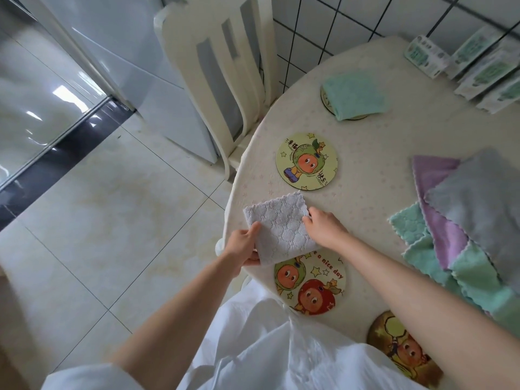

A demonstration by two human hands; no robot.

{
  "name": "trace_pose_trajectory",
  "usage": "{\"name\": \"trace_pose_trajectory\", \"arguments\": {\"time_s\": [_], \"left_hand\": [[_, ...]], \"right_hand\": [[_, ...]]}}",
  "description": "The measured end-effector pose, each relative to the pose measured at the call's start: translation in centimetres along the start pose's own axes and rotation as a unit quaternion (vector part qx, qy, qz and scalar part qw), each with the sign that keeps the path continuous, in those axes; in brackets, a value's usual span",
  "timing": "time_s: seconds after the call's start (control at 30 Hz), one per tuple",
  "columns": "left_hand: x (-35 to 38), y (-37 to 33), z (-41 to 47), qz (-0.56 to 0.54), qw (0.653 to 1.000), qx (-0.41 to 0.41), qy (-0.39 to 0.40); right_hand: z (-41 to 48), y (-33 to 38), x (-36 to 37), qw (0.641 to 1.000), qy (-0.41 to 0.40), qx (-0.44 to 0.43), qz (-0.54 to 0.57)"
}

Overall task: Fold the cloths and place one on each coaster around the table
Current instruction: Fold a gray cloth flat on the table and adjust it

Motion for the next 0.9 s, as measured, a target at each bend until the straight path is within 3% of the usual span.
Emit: {"name": "trace_pose_trajectory", "arguments": {"time_s": [0.23, 0.33, 0.4, 0.47, 0.53, 0.6, 0.67, 0.77, 0.9], "left_hand": [[-1.0, -0.4, -0.6, 0.033, 0.998, 0.030, -0.043], [-1.0, -0.7, -1.0, 0.070, 0.988, 0.086, -0.111], [-1.3, -1.0, -1.6, 0.176, 0.938, 0.181, -0.239], [-1.2, -0.8, -2.3, 0.296, 0.823, 0.330, -0.354], [-0.5, -0.1, -2.2, 0.402, 0.711, 0.455, -0.354], [0.4, 0.8, -1.0, 0.495, 0.652, 0.486, -0.305], [0.8, 1.4, -0.1, 0.550, 0.636, 0.465, -0.276], [0.6, 1.6, 0.7, 0.574, 0.647, 0.431, -0.257], [-0.5, 0.9, 0.7, 0.592, 0.652, 0.403, -0.249]], "right_hand": [[0.0, 0.2, 0.0, 1.000, 0.003, 0.004, 0.021], [-0.4, 0.1, -0.2, 0.999, -0.007, 0.012, 0.046], [-1.4, 0.4, -0.5, 0.999, -0.034, 0.009, -0.003], [-2.6, 1.1, -0.7, 0.984, -0.092, -0.046, -0.147], [-3.4, 2.0, 0.2, 0.957, -0.134, -0.138, -0.216], [-3.5, 2.6, 1.7, 0.949, -0.121, -0.201, -0.208], [-3.0, 2.5, 3.2, 0.946, -0.083, -0.215, -0.227], [-3.0, 1.1, 4.3, 0.960, -0.048, -0.168, -0.221], [-4.5, -0.6, 4.5, 0.966, -0.063, -0.149, -0.201]]}}
Point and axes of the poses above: each hand's wrist, its own z-axis towards the middle knuckle, its own x-axis out of the palm, y = z × x, the point moved 2 cm from there along z, towards the middle knuckle, and after that the axes turned 15 degrees about -x, right-handed, at the moved point
